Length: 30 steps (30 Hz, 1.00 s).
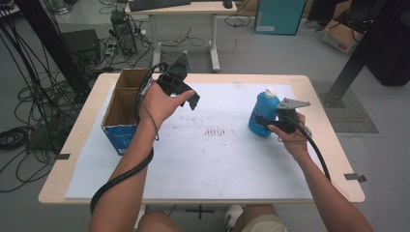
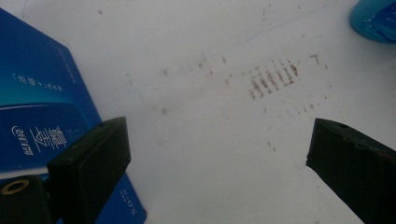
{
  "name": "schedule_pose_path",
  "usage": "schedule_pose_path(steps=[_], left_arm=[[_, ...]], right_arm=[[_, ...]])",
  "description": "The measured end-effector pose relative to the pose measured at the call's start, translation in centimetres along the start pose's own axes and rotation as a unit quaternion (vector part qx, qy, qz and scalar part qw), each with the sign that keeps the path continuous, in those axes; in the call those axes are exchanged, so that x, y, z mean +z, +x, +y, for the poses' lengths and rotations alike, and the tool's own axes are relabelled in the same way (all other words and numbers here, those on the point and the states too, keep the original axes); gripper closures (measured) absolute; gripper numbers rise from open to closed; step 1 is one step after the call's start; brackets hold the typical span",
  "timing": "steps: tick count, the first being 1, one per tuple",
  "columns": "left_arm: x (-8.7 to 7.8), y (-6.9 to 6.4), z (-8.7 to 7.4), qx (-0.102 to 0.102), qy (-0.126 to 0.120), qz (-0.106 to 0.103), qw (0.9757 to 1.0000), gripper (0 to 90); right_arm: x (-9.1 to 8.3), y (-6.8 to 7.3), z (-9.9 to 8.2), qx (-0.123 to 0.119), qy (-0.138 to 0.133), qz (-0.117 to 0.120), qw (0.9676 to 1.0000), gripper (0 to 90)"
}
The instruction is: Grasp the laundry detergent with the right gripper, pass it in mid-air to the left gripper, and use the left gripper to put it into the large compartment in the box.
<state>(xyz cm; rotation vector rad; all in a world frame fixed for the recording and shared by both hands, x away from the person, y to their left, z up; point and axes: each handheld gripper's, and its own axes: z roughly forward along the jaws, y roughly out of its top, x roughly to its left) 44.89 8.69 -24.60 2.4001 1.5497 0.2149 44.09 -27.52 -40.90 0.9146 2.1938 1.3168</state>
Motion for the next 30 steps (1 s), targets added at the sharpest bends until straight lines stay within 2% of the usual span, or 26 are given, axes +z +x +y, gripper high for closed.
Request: schedule_pose_path(steps=[30], left_arm=[[-0.33,-0.07,-0.11,0.003,-0.002,0.0,1.0,6.4]], right_arm=[[0.0,-0.01,-0.01,-0.002,0.0,0.0,1.0,43.3]])
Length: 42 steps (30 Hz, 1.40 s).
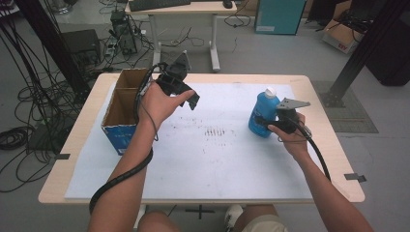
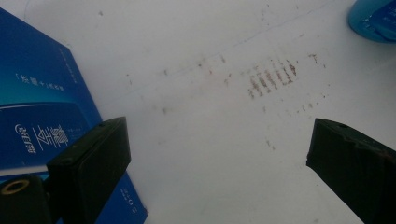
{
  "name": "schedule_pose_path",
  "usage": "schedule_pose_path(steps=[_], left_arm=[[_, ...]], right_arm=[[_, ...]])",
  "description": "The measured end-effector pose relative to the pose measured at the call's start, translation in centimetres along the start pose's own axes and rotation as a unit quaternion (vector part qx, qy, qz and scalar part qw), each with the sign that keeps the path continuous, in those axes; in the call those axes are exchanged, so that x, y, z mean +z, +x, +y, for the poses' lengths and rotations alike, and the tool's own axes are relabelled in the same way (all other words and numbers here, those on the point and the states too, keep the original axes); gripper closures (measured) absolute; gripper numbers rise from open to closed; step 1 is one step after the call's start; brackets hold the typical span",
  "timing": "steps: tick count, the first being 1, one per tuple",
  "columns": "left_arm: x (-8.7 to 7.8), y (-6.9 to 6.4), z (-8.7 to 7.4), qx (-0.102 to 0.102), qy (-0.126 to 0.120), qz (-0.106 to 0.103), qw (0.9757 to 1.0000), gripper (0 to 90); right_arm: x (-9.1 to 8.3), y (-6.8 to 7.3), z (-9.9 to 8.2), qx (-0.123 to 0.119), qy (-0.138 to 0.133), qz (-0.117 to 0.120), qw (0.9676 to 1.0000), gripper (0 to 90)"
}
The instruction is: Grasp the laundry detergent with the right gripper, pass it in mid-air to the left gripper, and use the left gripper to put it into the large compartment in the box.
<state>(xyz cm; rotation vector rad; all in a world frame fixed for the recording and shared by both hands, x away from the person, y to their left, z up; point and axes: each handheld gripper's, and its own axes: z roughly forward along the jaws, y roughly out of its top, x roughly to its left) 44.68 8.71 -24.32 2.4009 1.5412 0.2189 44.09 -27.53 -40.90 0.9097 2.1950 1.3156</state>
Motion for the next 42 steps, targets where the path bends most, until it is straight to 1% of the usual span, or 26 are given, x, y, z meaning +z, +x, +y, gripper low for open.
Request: schedule_pose_path(steps=[35,42], left_arm=[[-0.24,0.15,-0.22,0.001,-0.001,0.001,1.0,6.4],[-0.22,0.2,-0.26,0.001,0.002,0.001,1.0,6.4]], right_arm=[[0.01,0.04,-0.01,-0.002,-0.001,-0.002,1.0,43.3],[0.01,0.03,-0.01,-0.002,-0.002,-0.002,1.0,43.3]])
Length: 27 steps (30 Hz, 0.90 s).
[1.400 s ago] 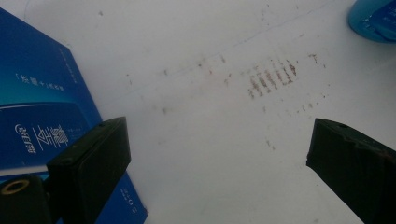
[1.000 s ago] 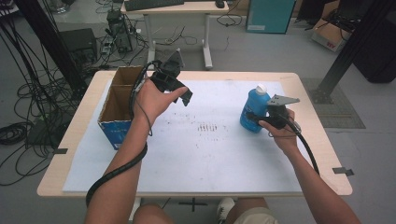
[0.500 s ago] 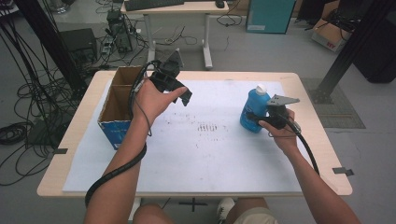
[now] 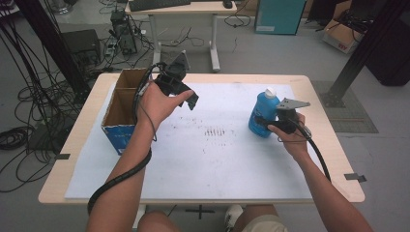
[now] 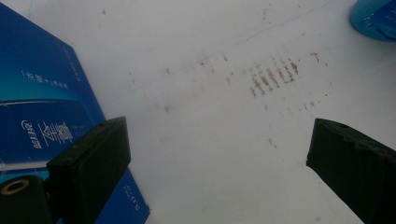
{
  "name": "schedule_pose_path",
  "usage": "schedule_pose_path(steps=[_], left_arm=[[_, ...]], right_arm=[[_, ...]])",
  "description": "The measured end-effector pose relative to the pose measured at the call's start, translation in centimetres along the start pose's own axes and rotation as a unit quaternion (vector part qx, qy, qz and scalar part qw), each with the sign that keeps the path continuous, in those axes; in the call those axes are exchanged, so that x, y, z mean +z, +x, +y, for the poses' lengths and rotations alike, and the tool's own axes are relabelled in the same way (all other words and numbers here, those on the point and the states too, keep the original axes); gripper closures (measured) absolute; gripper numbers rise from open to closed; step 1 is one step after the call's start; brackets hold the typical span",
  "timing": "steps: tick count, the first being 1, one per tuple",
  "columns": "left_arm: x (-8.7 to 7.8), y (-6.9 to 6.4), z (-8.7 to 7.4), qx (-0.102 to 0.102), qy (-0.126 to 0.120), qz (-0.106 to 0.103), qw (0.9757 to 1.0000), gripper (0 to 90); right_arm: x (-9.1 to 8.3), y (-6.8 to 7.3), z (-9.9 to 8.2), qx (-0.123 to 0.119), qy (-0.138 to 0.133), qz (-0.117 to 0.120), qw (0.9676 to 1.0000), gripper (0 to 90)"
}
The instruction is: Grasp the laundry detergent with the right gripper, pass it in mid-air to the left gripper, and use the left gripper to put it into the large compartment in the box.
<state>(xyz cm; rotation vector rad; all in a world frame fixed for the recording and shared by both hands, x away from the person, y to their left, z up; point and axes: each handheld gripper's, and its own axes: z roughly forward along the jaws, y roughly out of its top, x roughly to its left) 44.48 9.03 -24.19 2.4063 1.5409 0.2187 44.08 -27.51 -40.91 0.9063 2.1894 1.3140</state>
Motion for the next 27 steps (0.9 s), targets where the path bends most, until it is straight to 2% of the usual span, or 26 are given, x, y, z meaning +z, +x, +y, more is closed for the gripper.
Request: schedule_pose_path(steps=[11,14,22,27], left_arm=[[0.0,0.0,-0.1,0.002,-0.002,0.001,1.0,6.3],[-0.1,0.0,-0.2,0.006,-0.007,-0.007,0.9999,6.1],[-0.6,-0.2,-0.5,0.024,-0.013,-0.01,0.9996,6.2],[-1.4,-0.1,-0.6,0.037,-0.019,-0.015,0.999,6.2]], right_arm=[[0.0,0.1,0.0,0.001,0.001,-0.001,1.0,43.3],[0.0,0.2,0.0,0.002,0.003,-0.002,1.0,43.4],[0.0,0.3,0.4,0.006,0.011,-0.009,0.9999,44.0],[0.1,0.6,1.5,-0.001,0.021,0.003,0.9998,44.2]])
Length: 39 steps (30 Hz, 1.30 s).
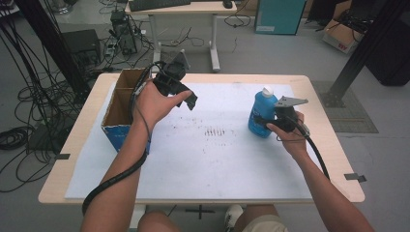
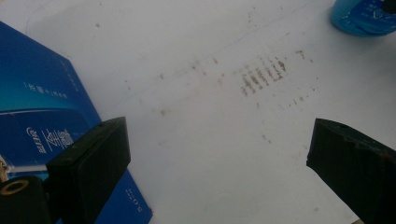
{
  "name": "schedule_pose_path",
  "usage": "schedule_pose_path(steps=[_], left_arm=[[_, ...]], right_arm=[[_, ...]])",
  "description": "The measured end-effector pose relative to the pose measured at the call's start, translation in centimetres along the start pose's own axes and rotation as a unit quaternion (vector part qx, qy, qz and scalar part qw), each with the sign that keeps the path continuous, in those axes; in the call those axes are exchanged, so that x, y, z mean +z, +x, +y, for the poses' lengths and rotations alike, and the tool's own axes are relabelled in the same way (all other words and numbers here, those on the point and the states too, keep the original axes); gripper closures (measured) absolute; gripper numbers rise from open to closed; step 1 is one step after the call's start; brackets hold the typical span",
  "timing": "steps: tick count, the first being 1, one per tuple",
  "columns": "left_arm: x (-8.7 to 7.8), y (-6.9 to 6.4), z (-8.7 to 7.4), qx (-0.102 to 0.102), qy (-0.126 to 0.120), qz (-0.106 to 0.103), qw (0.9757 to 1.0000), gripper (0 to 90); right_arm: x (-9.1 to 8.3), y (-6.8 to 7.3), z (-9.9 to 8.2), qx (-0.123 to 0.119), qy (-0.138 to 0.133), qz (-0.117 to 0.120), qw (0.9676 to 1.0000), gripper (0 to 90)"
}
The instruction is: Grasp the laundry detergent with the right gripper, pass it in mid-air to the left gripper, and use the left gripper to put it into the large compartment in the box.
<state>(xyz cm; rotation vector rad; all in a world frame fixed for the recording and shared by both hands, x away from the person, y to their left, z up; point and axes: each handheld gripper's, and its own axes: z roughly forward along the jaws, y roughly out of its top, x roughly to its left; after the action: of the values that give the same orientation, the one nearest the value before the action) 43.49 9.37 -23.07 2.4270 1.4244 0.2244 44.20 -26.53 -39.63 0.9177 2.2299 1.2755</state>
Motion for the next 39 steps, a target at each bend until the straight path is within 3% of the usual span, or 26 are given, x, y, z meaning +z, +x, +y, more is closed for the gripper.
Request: schedule_pose_path(steps=[13,25,27,28,31,34,37,39], left_arm=[[-2.6,0.3,-0.6,0.04,-0.006,-0.012,0.9991,6.5],[-4.7,1.3,-1.7,0.048,-0.009,-0.024,0.9985,6.4],[-4.9,1.3,-1.7,0.056,0.005,-0.006,0.9984,6.3],[-5.1,1.2,-1.7,0.062,0.014,0.006,0.998,6.2],[-6.2,1.2,-1.5,0.073,0.013,0.005,0.9972,6.4],[-7.4,1.2,-1.2,0.104,0.021,0.02,0.9942,6.1],[-8.2,0.7,-0.9,0.109,0.009,0.026,0.9936,6.0],[-8.8,0.6,-0.4,0.141,0.023,0.027,0.9893,6.0]], right_arm=[[-0.2,1.9,4.8,-0.012,-0.005,0.038,0.9992,44.2],[1.4,5.9,9.5,-0.039,-0.005,0.088,0.9953,44.1],[1.9,6.7,10.2,-0.048,-0.004,0.1,0.9939,44.1],[2.1,7.1,10.4,-0.048,-0.003,0.104,0.9934,44.0],[3.0,8.1,11.3,-0.068,-0.002,0.122,0.9903,44.0],[3.8,9.1,11.7,-0.07,0.003,0.14,0.9877,44.0],[4.6,10.1,12.0,-0.074,0.01,0.159,0.9845,43.9],[5.0,10.6,12.3,-0.079,0.015,0.171,0.982,43.9]])
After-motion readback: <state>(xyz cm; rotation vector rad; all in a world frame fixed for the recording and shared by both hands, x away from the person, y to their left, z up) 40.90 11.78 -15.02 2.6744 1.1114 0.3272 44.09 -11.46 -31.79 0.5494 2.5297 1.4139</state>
